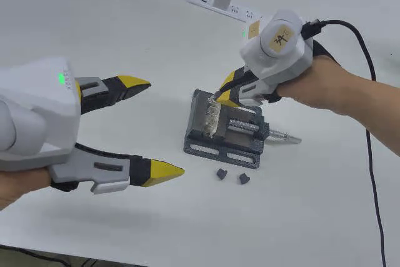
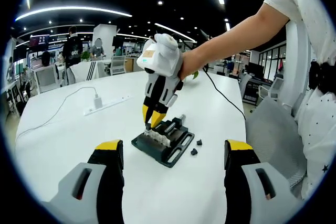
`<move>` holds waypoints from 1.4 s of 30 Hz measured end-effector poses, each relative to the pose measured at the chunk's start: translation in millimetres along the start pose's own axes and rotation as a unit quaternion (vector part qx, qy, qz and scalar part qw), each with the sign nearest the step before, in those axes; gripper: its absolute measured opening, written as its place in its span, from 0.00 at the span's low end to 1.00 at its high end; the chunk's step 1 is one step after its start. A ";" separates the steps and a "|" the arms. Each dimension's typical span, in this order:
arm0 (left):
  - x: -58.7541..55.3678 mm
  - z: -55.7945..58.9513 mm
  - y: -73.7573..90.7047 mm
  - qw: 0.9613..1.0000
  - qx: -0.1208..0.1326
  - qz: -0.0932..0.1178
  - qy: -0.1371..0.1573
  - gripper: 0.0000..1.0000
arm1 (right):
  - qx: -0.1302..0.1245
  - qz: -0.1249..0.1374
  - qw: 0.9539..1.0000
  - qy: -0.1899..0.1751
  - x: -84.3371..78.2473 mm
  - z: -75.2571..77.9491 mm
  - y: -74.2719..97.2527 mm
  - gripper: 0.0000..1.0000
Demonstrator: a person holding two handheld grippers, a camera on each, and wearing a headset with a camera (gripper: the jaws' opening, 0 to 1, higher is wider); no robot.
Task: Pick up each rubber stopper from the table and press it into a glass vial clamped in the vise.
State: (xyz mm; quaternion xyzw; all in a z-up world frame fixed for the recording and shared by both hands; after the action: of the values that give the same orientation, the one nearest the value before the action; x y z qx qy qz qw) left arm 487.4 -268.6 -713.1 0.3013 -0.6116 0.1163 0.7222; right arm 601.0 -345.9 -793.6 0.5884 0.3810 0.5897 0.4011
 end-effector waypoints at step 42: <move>-3.2 0.6 0.0 1.000 -0.003 0.002 0.002 0.76 | -0.006 -0.046 0.998 0.039 -1.9 2.4 -6.3 0.05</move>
State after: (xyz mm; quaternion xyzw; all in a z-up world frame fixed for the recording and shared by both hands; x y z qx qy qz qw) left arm 486.2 -268.3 -716.1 0.2976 -0.6110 0.1163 0.7242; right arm 603.5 -345.3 -800.1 0.5445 0.4196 0.5954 0.4159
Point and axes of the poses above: the centre of the closed fingertips' face, and the gripper's own axes: y roughly backward along the fingers, z roughly to its right, x roughly out of its top, the point moved 1 cm from there along y, roughly backward along the fingers, and after that the axes turned 3 degrees about -y, right-handed, at the moved point
